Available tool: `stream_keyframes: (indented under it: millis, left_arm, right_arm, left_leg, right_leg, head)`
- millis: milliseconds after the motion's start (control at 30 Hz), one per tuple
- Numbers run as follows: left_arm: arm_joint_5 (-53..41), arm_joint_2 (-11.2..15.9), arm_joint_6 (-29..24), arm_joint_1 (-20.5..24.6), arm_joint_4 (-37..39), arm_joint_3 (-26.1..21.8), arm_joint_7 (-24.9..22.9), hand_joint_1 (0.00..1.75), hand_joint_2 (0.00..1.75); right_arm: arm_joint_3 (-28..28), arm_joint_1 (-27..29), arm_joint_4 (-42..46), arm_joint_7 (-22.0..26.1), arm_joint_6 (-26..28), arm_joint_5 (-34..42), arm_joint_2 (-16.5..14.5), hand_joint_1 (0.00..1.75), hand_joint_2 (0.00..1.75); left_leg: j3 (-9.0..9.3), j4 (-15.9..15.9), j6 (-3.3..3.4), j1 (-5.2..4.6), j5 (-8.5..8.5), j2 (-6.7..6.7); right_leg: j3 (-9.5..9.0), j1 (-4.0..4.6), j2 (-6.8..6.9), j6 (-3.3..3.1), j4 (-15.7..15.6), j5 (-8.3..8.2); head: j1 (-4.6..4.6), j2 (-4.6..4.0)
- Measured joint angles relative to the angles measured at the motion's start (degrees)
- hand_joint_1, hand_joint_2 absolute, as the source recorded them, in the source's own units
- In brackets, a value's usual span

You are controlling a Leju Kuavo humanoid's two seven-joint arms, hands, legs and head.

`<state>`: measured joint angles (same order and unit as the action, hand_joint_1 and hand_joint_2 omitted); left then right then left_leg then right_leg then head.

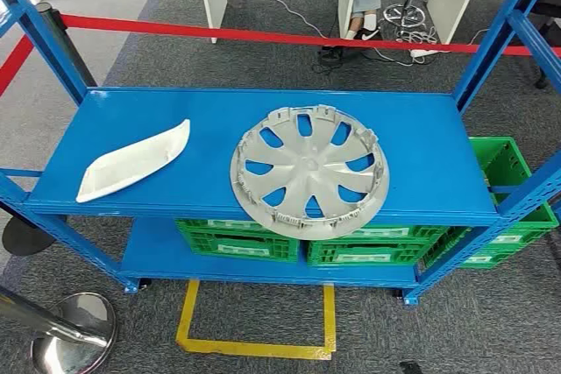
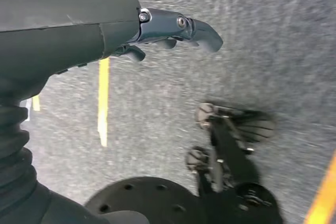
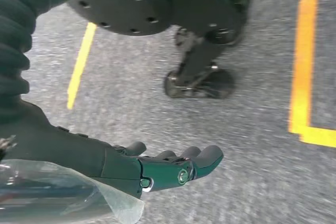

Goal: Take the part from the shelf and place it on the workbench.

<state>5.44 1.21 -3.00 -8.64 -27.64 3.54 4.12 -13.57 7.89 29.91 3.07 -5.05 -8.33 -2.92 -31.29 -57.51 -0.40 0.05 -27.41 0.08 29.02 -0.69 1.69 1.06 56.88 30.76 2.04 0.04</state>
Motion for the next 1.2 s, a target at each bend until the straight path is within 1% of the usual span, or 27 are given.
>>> stream_keyframes:
  millis: [67,233,433,867,1067,1200]
  left_arm:
    - [0.5,0.1,-0.2,0.0,-0.5,0.2,0.4,0.00,1.75]
    - [3.1,0.6,-1.4,-0.3,-3.8,1.2,2.2,0.00,1.75]
    - [6.5,1.0,-2.5,-1.1,-9.0,1.8,4.6,0.00,1.75]
    - [12.7,1.5,-3.0,-3.5,-21.8,1.9,8.8,0.00,1.75]
    - [14.5,1.7,-3.0,-4.4,-26.0,1.9,10.1,0.00,1.75]
    - [15.4,1.8,-2.5,-5.0,-29.1,1.6,11.0,0.00,1.75]
  right_arm:
    - [-1.4,-0.1,0.6,0.4,-0.5,-0.9,-0.3,0.00,1.75]
    - [-9.0,-0.6,4.8,2.5,-3.7,-6.1,-2.4,0.00,1.75]
    - [-15.3,1.6,13.2,3.6,-6.3,-8.6,-5.6,0.00,1.75]
    - [-20.5,8.7,36.0,4.2,-8.4,-5.5,-11.4,0.00,1.75]
    - [-21.9,11.1,43.6,4.4,-8.9,-4.3,-13.1,0.00,1.75]
    - [-22.6,12.9,49.8,6.2,-8.5,-1.8,-14.5,0.00,1.75]
  left_leg:
    - [0.00,0.0,0.00,0.00,0.00,0.00]
    - [0.01,0.0,0.00,0.00,0.00,0.00]
    - [0.00,0.0,0.00,-0.01,0.00,0.00]
    - [0.00,0.0,0.00,-0.04,-0.01,0.00]
    - [0.01,0.0,0.04,-0.07,-0.03,0.00]
    - [0.00,0.0,0.04,-0.08,-0.03,0.00]
  right_leg:
    - [0.00,0.00,0.00,0.00,0.0,0.00]
    - [0.01,0.00,0.01,0.00,0.0,0.00]
    - [0.00,0.00,0.00,0.00,0.0,0.00]
    - [-0.01,-0.02,0.00,0.01,0.0,0.00]
    - [0.02,-0.06,0.00,0.02,0.0,0.01]
    - [-0.03,-0.06,0.00,0.02,0.0,0.01]
  head:
    - [-0.01,0.00]
    - [-0.01,0.00]
    - [0.00,0.00]
    - [0.01,0.00]
    - [0.01,0.00]
    - [-0.02,0.00]
